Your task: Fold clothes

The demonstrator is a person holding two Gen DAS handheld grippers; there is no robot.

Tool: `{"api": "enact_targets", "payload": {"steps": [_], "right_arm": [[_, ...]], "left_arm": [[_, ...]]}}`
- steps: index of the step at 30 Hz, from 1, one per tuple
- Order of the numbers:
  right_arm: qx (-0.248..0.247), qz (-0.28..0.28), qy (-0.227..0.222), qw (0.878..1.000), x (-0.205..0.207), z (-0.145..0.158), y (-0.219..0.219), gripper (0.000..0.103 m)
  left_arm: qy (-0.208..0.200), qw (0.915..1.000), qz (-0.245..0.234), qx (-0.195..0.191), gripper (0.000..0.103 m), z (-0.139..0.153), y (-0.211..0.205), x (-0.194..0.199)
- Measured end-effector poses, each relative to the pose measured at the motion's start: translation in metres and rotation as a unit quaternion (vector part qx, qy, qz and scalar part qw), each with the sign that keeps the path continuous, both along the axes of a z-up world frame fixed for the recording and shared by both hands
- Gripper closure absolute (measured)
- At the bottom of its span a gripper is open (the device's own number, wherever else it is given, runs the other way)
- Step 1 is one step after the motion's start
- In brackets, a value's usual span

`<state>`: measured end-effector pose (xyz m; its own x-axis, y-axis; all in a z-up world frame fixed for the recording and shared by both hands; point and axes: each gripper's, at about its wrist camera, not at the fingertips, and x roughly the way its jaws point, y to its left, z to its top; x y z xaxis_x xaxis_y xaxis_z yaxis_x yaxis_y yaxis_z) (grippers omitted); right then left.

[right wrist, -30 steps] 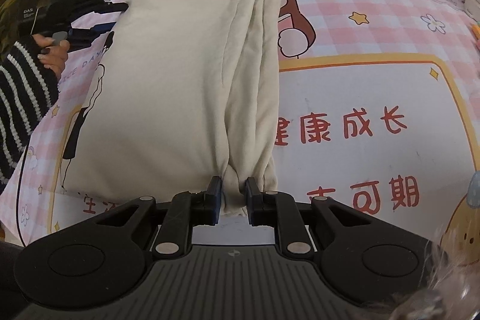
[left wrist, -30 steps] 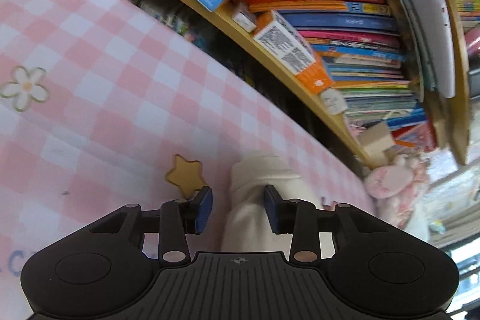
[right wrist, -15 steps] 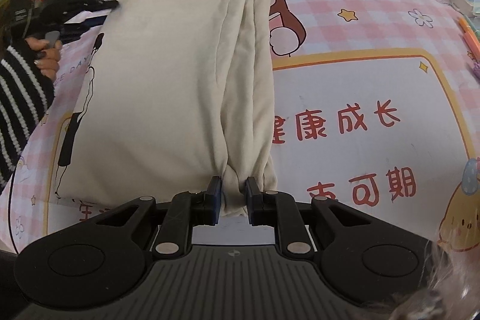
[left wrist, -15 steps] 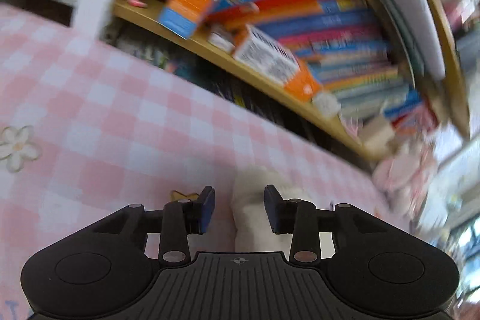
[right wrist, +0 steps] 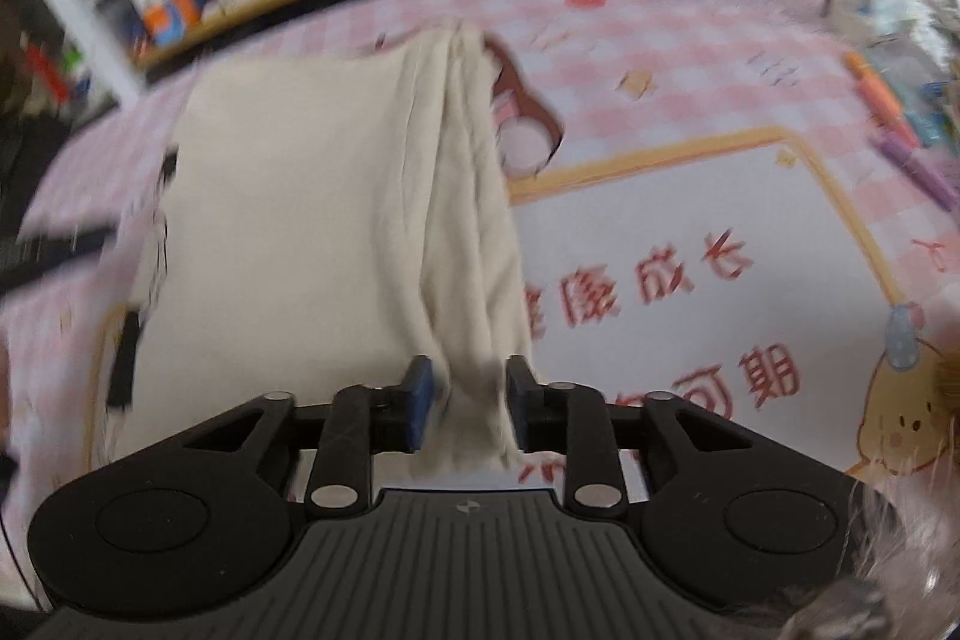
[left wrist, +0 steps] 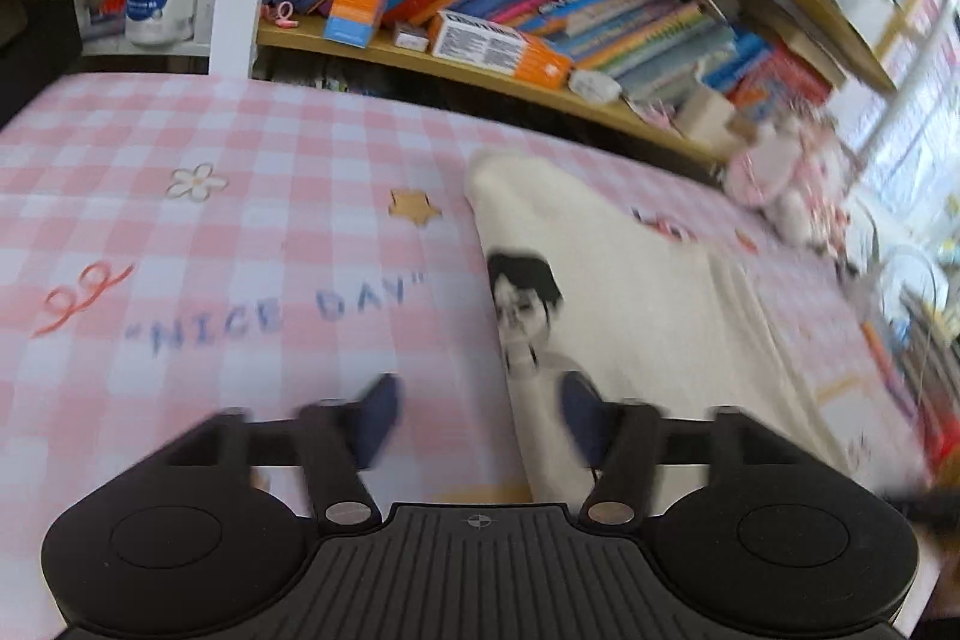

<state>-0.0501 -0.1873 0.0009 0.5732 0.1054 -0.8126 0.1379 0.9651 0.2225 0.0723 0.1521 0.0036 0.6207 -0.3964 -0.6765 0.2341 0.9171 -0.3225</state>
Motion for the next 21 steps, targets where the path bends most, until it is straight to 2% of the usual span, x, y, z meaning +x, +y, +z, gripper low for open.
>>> {"api": "enact_targets", "payload": {"steps": [2, 6, 9, 14, 21], "right_arm": [[-0.003, 0.004, 0.003, 1.0, 0.003, 0.001, -0.002, 0.062], [-0.002, 0.008, 0.01, 1.0, 0.007, 0.001, -0.008, 0.055], [0.012, 0.019, 0.018, 1.0, 0.007, -0.004, -0.015, 0.055], [0.031, 0.056, 0.039, 0.997, 0.007, -0.015, -0.023, 0.058], [0.072, 0.083, 0.039, 0.993, 0.004, -0.024, -0.038, 0.062]], "left_arm": [[0.007, 0.9999, -0.014, 0.005, 0.034, -0.001, -0.004, -0.014], [0.035, 0.9988, -0.028, 0.022, 0.035, -0.01, -0.017, -0.031], [0.037, 0.9988, -0.023, 0.023, 0.035, -0.011, -0.024, -0.043], [0.051, 0.9985, 0.017, 0.01, 0.035, -0.01, -0.034, -0.059], [0.069, 0.9962, 0.04, 0.035, 0.038, -0.007, -0.058, -0.078]]}}
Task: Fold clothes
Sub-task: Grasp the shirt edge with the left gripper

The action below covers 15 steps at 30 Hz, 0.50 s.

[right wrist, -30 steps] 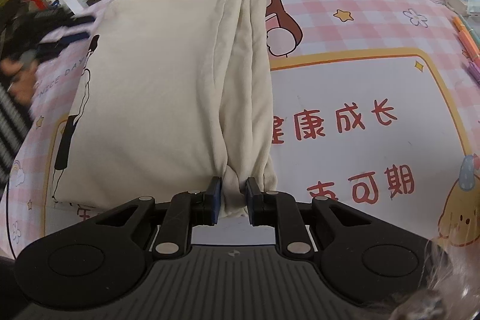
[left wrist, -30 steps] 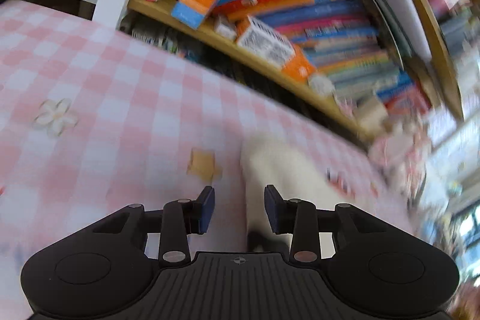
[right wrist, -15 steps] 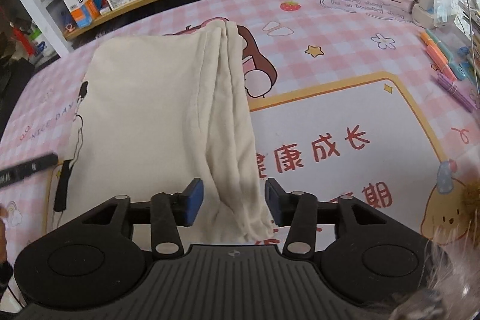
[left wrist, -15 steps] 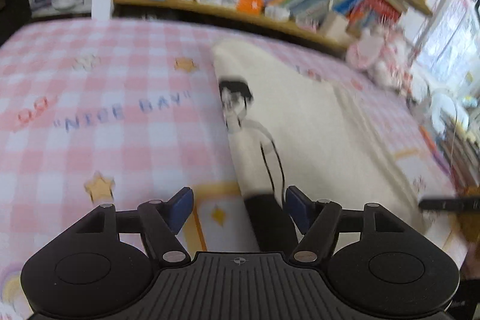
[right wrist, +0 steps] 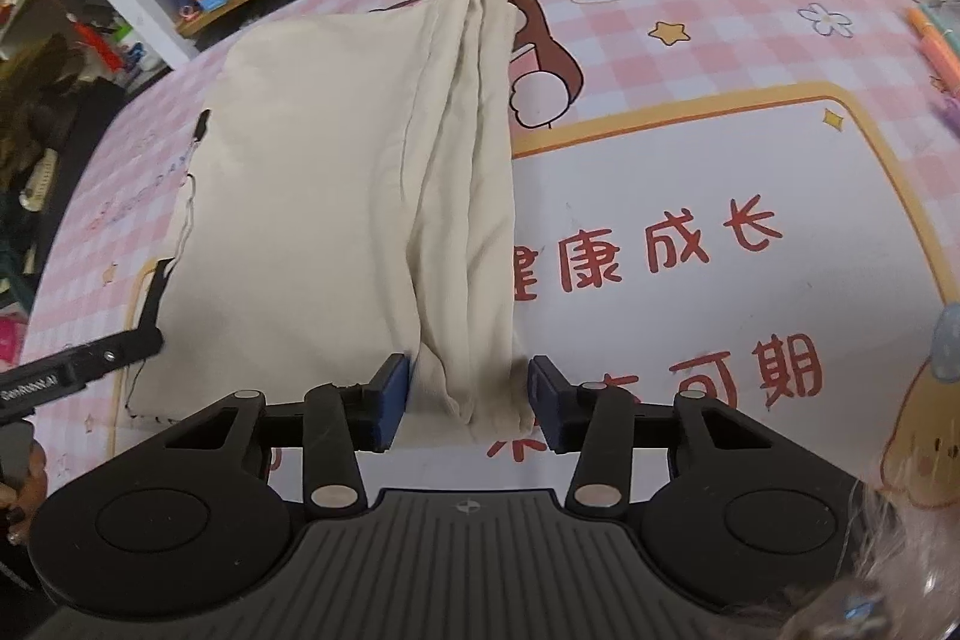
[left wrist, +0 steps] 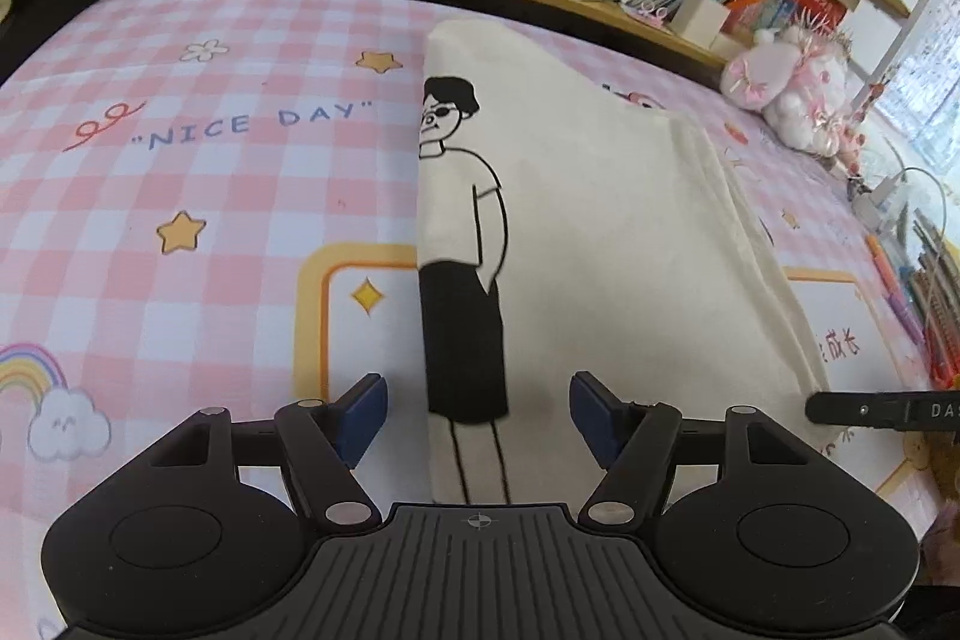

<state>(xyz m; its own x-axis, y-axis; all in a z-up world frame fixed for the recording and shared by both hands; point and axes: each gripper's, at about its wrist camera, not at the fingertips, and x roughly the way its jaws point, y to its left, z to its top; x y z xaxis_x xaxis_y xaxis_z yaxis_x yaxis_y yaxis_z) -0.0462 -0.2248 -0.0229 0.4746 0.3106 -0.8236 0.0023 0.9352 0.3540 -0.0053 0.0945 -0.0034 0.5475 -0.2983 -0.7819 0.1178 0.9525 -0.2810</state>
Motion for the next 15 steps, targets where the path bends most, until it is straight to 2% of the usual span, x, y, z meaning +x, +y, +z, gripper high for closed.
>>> {"api": "enact_targets", "payload": {"steps": [2, 3, 4, 5, 7, 11, 13, 15], "right_arm": [[0.008, 0.008, -0.002, 1.0, -0.001, -0.001, -0.003, 0.068], [0.01, 0.014, -0.005, 1.0, 0.0, -0.002, -0.003, 0.07], [0.013, 0.019, -0.008, 1.0, 0.0, -0.002, -0.004, 0.075], [0.014, 0.027, -0.011, 0.999, 0.0, -0.003, -0.003, 0.081], [0.009, 0.044, -0.019, 0.999, 0.001, -0.003, -0.001, 0.085], [-0.023, 0.088, -0.057, 0.994, -0.005, 0.005, 0.007, 0.088], [-0.024, 0.102, -0.071, 0.992, -0.009, 0.009, 0.006, 0.088], [-0.007, 0.094, -0.055, 0.994, -0.007, 0.005, -0.001, 0.088]], "left_arm": [[0.004, 0.9999, 0.011, 0.001, 0.055, 0.0, -0.004, -0.004], [0.006, 0.9998, 0.017, 0.001, 0.071, 0.0, -0.006, -0.006], [0.006, 0.9995, 0.029, 0.004, 0.082, 0.0, -0.006, -0.008], [0.006, 0.9991, 0.042, 0.002, 0.086, 0.0, -0.005, -0.009], [0.006, 0.9979, 0.063, -0.013, 0.099, 0.001, -0.001, -0.013], [-0.026, 0.9984, 0.046, 0.019, 0.1, 0.017, -0.013, -0.028], [-0.022, 0.9985, 0.041, 0.028, 0.1, 0.017, -0.015, -0.031], [-0.011, 0.9985, 0.043, 0.03, 0.099, 0.012, -0.014, -0.032]]}}
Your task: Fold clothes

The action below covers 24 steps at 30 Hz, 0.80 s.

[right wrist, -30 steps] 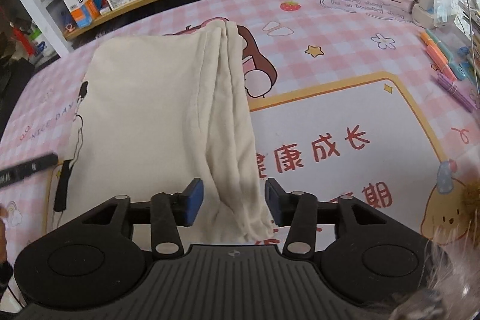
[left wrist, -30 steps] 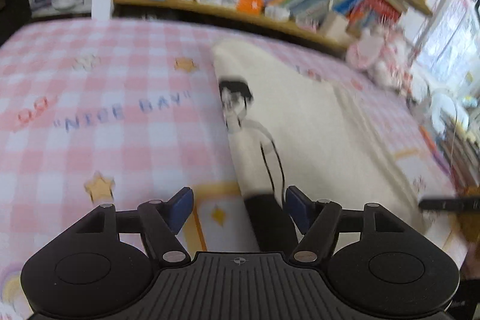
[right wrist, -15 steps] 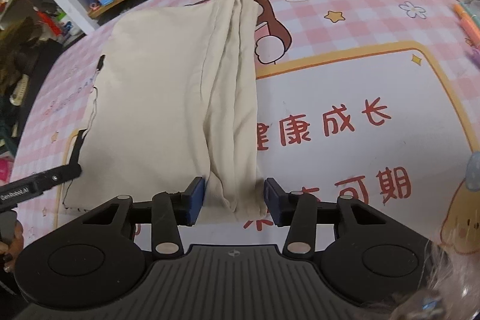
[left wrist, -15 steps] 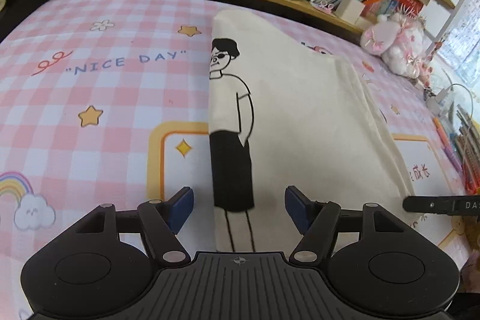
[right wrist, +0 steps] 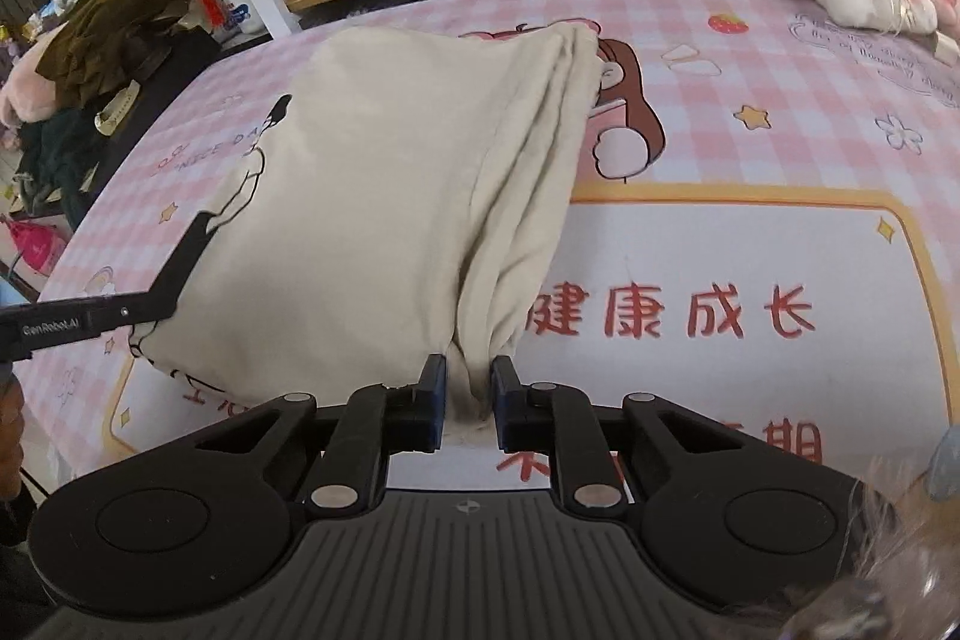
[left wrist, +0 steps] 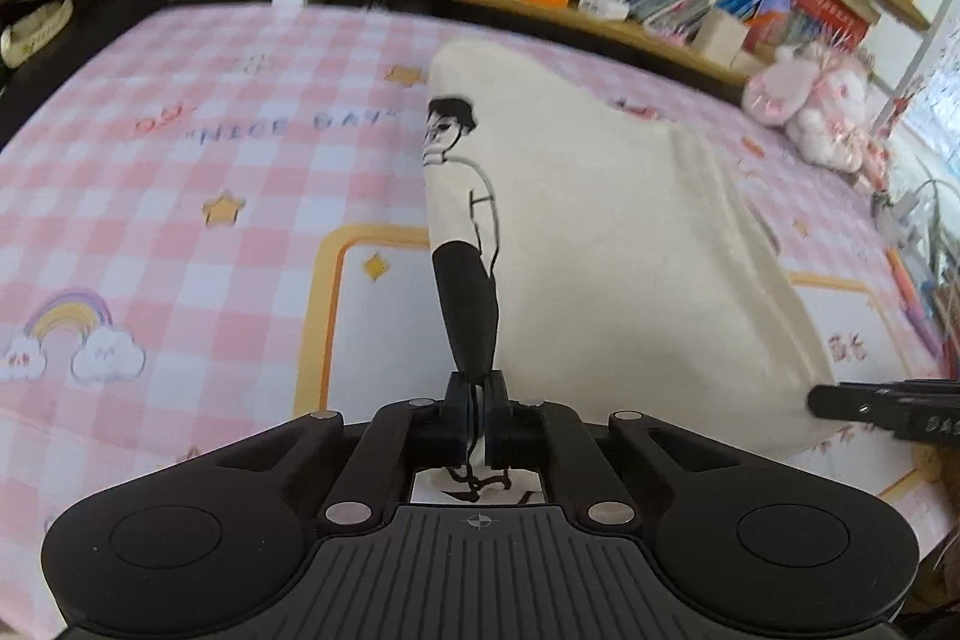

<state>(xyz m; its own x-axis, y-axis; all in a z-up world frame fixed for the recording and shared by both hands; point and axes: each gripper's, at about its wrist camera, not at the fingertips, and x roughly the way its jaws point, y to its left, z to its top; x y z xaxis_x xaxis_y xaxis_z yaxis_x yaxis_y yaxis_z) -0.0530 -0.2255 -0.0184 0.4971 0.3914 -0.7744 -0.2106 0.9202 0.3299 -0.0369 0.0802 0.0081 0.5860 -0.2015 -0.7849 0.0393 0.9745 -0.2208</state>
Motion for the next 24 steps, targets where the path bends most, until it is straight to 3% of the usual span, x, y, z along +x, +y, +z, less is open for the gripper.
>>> {"api": "enact_targets", "payload": {"steps": [4, 5, 8, 10, 12, 15, 18, 21, 24], "right_arm": [[0.042, -0.025, 0.039, 0.998, 0.003, -0.006, -0.013, 0.084], [0.048, -0.033, 0.048, 0.997, 0.004, -0.007, -0.016, 0.076], [0.068, -0.062, 0.072, 0.993, 0.003, -0.009, -0.03, 0.062], [0.089, -0.074, 0.083, 0.99, 0.003, -0.011, -0.037, 0.062], [0.09, -0.075, 0.086, 0.989, 0.003, -0.011, -0.036, 0.062], [0.074, -0.061, 0.086, 0.992, 0.004, -0.008, -0.028, 0.062], [0.043, -0.034, 0.078, 0.995, 0.002, -0.006, -0.017, 0.063], [0.018, -0.009, 0.071, 0.997, 0.001, -0.005, -0.012, 0.08], [0.051, -0.02, 0.092, 0.994, 0.006, -0.008, -0.018, 0.088]], "left_arm": [[-0.007, 0.9999, -0.004, 0.01, 0.093, 0.002, -0.001, -0.005], [-0.014, 0.9997, -0.009, 0.016, 0.093, 0.004, -0.001, -0.008], [-0.037, 0.9982, -0.022, 0.041, 0.084, 0.013, -0.006, -0.017], [-0.06, 0.9961, -0.034, 0.055, 0.053, 0.019, -0.01, -0.025], [-0.087, 0.993, -0.046, 0.066, 0.036, 0.024, -0.016, -0.032], [-0.116, 0.988, -0.068, 0.076, 0.031, 0.028, -0.027, -0.041], [-0.111, 0.986, -0.094, 0.081, 0.031, 0.026, -0.039, -0.046], [-0.111, 0.981, -0.12, 0.105, 0.031, 0.022, -0.052, -0.053], [-0.116, 0.9739, -0.15, 0.125, 0.025, 0.017, -0.066, -0.06]]}}
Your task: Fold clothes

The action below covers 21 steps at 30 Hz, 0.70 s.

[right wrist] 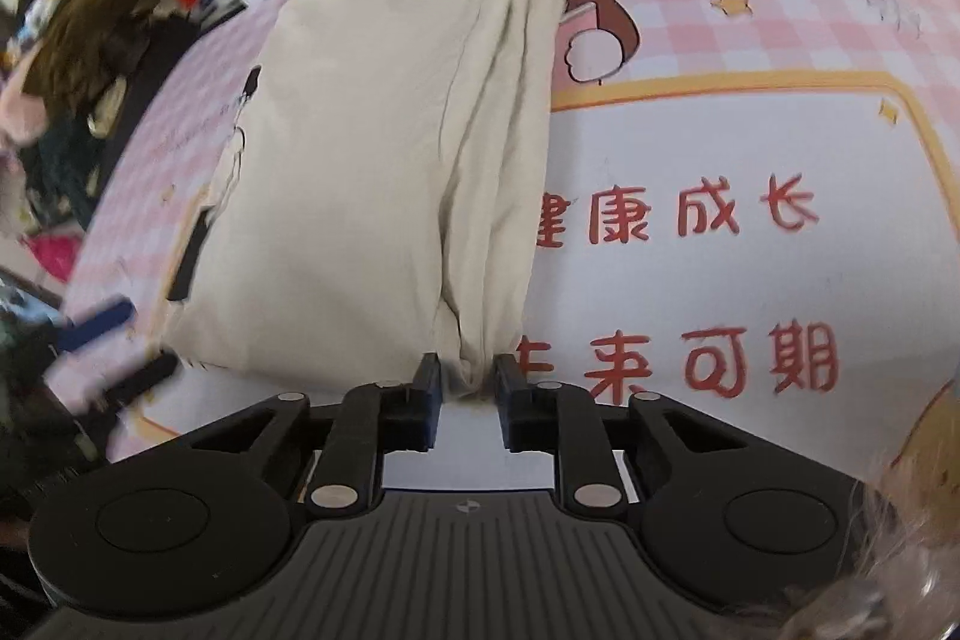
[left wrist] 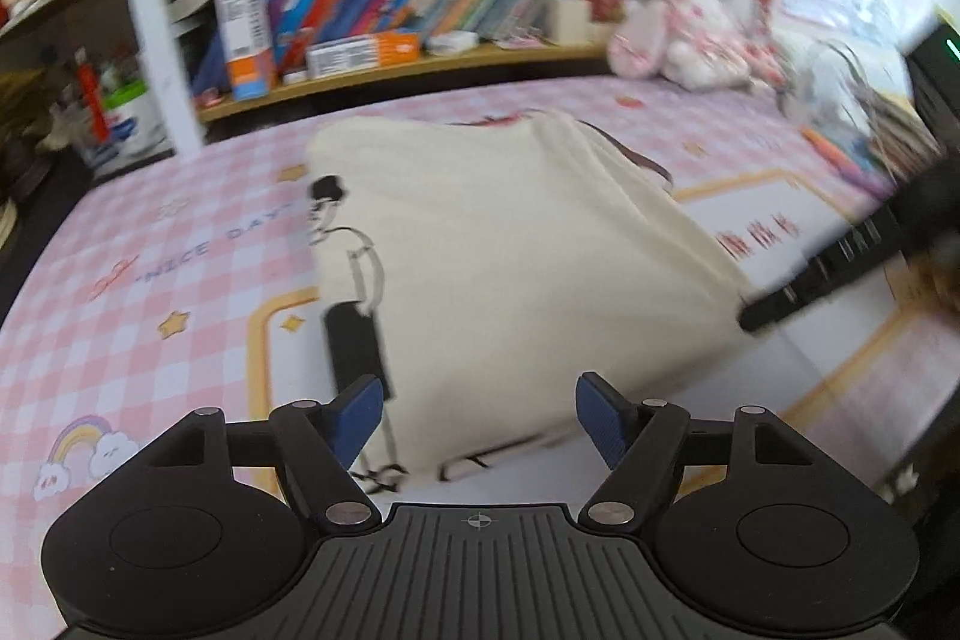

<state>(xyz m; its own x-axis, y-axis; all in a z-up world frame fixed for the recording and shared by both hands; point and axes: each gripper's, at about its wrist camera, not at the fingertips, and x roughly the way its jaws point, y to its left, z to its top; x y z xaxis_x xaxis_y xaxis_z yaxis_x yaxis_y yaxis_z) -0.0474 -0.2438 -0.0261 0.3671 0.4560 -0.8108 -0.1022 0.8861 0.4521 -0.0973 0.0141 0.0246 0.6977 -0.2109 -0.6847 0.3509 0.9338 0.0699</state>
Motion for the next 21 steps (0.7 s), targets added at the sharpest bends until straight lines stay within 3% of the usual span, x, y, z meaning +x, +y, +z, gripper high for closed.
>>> {"api": "enact_targets", "payload": {"steps": [4, 8, 16, 21], "right_arm": [[0.078, -0.036, -0.002, 0.996, 0.002, 0.018, -0.015, 0.089], [0.125, -0.046, -0.024, 0.991, 0.008, 0.043, -0.019, 0.089], [0.133, -0.044, -0.045, 0.989, 0.016, 0.065, -0.013, 0.089], [0.125, -0.051, -0.043, 0.99, 0.012, 0.063, -0.019, 0.089]], "left_arm": [[-0.034, 0.9987, -0.02, 0.033, 0.01, -0.002, -0.017, -0.008], [-0.047, 0.997, -0.041, 0.045, 0.008, -0.006, -0.03, -0.009], [-0.074, 0.9863, -0.079, 0.124, 0.008, -0.024, -0.056, -0.011], [-0.079, 0.9804, -0.065, 0.169, 0.008, -0.035, -0.055, -0.002]]}}
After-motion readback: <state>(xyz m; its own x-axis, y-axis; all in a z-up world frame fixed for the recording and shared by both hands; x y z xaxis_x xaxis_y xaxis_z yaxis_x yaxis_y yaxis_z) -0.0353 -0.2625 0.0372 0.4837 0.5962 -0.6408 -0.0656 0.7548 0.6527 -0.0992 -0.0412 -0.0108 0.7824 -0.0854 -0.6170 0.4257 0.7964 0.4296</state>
